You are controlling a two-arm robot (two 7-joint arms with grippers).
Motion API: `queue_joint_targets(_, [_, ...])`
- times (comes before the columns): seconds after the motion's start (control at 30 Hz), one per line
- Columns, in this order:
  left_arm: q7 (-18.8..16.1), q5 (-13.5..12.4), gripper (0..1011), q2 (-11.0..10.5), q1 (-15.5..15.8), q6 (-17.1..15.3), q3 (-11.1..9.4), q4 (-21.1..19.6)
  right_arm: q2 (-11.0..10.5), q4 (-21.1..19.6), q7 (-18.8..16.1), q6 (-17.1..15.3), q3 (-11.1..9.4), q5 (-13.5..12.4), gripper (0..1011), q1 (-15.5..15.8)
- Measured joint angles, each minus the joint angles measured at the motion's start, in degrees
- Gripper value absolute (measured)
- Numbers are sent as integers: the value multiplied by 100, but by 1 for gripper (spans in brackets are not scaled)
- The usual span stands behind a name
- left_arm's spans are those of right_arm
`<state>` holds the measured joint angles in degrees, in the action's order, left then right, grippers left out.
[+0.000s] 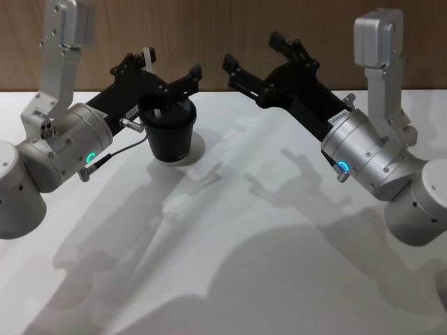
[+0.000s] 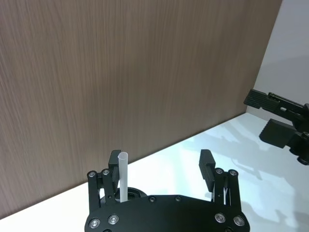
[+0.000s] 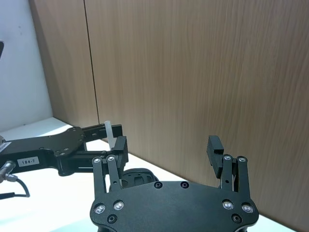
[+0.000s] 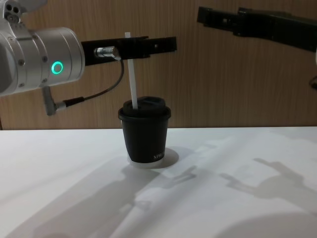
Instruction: Pick up the straw with one hand, pass it to the other hand, and insert it into the cup.
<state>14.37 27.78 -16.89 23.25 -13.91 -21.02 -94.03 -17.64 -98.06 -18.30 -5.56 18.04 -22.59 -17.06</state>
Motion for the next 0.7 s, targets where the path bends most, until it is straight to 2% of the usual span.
queue_joint_targets(0.7, [-23,69,1003,-31,-59,15,16,-74,44,103,57,49,73,-69,1001,-57])
